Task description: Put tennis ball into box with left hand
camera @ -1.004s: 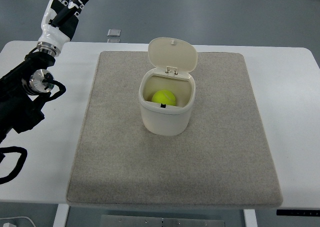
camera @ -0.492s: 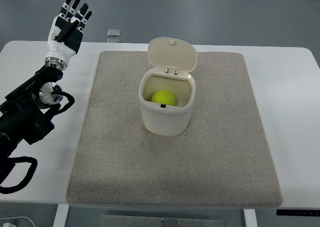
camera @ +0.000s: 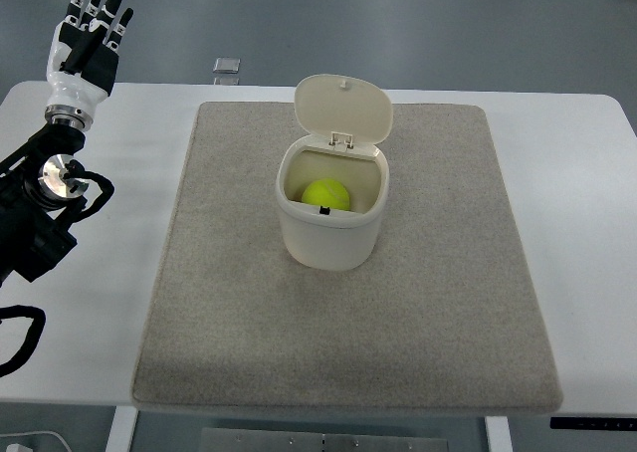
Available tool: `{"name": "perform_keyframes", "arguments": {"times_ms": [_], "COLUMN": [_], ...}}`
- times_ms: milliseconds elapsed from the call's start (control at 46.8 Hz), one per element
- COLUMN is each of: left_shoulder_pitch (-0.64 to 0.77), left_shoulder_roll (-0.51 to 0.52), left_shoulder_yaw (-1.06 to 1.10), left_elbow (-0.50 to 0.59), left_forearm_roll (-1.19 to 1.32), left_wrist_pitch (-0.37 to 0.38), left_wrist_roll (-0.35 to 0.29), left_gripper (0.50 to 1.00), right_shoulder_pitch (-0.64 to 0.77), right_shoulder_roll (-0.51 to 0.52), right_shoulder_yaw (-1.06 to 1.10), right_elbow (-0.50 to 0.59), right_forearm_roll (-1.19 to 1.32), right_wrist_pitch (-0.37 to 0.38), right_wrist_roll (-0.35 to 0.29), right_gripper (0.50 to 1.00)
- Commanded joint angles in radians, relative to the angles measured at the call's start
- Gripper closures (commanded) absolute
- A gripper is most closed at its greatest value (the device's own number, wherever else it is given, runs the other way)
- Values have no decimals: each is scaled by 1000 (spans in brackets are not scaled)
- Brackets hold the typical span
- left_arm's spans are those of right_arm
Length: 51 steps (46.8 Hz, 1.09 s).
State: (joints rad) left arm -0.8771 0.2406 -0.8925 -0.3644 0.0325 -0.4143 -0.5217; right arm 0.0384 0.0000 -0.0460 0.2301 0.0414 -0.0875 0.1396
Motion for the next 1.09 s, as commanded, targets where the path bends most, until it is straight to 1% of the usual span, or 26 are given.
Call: {"name": "perform_keyframes", "arguments": {"times_ms": [0, 534, 855, 1069], "left_shoulder_pitch": [1, 7, -10, -25], "left_shoulder_roll": [0, -17, -141, -150], "left_shoulder_yaw": [1, -3, -3, -3], "left_elbow": [2, -4, -4, -2], "left_forearm_roll": [0, -3, -3, -29], "left_wrist_pitch": [0, 0, 17, 31], "left_wrist_roll": [0, -1, -3, -3], "left_gripper": [540, 540, 540, 540], "right_shoulder_pitch": [0, -3, 3, 3], "right_shoulder_roll": [0, 0, 0, 0], "right_shoulder_yaw": [0, 9, 9, 9], "right_elbow": [0, 17, 17, 14], "right_forearm_roll": [0, 9, 6, 5], "right_wrist_pitch": [0, 15, 14, 14], "right_wrist_roll": [0, -2, 2, 3], "right_gripper": [562, 562, 562, 562]}}
